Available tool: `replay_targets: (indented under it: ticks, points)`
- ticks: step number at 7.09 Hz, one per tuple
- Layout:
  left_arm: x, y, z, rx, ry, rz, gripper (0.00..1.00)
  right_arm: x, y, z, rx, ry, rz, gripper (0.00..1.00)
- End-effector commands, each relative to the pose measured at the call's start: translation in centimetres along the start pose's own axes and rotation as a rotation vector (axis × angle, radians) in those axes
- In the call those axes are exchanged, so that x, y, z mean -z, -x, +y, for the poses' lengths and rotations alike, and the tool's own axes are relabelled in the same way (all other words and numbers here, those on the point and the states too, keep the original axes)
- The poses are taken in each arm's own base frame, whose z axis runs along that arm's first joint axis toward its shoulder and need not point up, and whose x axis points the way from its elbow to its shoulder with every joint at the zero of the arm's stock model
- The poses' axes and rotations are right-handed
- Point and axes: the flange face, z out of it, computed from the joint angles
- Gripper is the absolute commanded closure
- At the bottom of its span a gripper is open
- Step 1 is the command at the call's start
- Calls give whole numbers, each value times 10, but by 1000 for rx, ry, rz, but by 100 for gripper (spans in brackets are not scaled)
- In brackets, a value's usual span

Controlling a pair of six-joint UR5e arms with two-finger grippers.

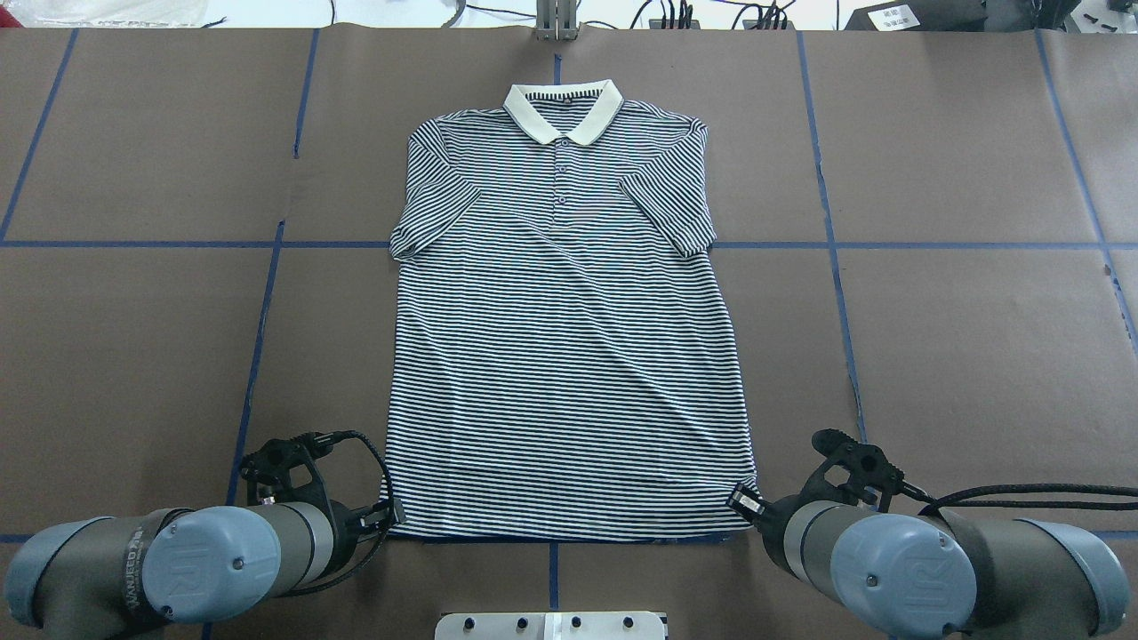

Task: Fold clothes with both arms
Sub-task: 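Bring the left gripper down to the other near hem corner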

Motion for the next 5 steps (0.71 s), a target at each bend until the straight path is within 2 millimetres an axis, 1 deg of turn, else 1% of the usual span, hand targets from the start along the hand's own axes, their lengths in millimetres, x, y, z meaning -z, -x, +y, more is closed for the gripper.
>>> replay_targets:
  ticks: [1,2,3,4,5]
  points:
    - [-1,-2,5,-5,8,0,36,-2,-1,-1,1,-8,11,100]
    - [-1,-7,7,-7,10,5,40,-1,-1,-1,0,-8,9,100]
    - [0,-9,7,-5,10,8,56,-1,-1,-1,1,-8,11,100]
    - [0,-9,7,-7,10,9,81,-1,-1,-1,1,-7,12,100]
    - [1,-10,7,-6,11,11,100,-1,-1,-1,1,-7,12,100]
